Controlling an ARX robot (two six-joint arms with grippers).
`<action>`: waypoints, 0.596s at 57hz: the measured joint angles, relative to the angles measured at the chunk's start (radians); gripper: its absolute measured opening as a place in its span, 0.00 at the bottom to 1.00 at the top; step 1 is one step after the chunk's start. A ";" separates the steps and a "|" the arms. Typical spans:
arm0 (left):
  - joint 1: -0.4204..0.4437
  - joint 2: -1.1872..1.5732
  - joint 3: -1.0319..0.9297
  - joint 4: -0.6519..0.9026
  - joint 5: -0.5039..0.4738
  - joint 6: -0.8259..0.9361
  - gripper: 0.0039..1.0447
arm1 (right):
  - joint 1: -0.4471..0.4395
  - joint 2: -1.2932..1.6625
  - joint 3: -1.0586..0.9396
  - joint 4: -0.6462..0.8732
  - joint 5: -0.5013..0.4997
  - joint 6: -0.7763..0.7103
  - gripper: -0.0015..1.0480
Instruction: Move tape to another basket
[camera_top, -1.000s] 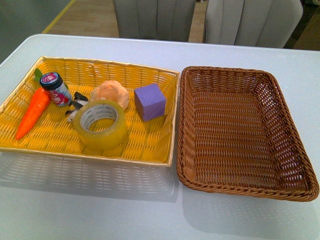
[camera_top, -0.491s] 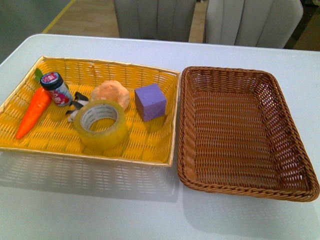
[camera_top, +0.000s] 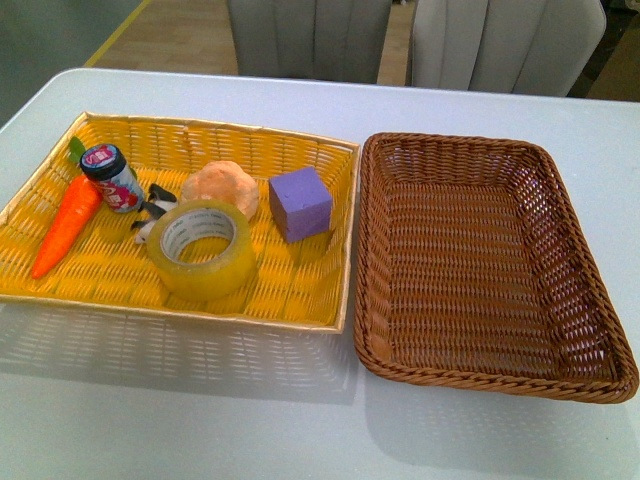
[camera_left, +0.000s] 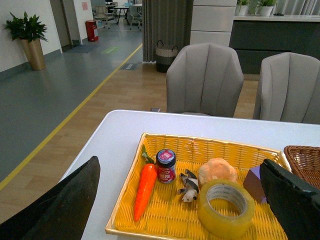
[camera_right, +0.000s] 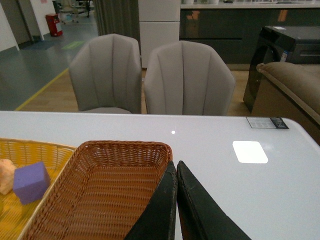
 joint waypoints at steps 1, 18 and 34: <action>0.000 0.000 0.000 0.000 0.000 0.000 0.92 | 0.000 -0.008 0.000 -0.007 0.000 0.000 0.02; 0.000 0.000 0.000 0.000 0.000 0.000 0.92 | 0.000 -0.108 0.000 -0.108 0.000 0.000 0.02; 0.000 0.000 0.000 0.000 0.000 0.000 0.92 | 0.001 -0.285 0.000 -0.317 0.001 0.000 0.02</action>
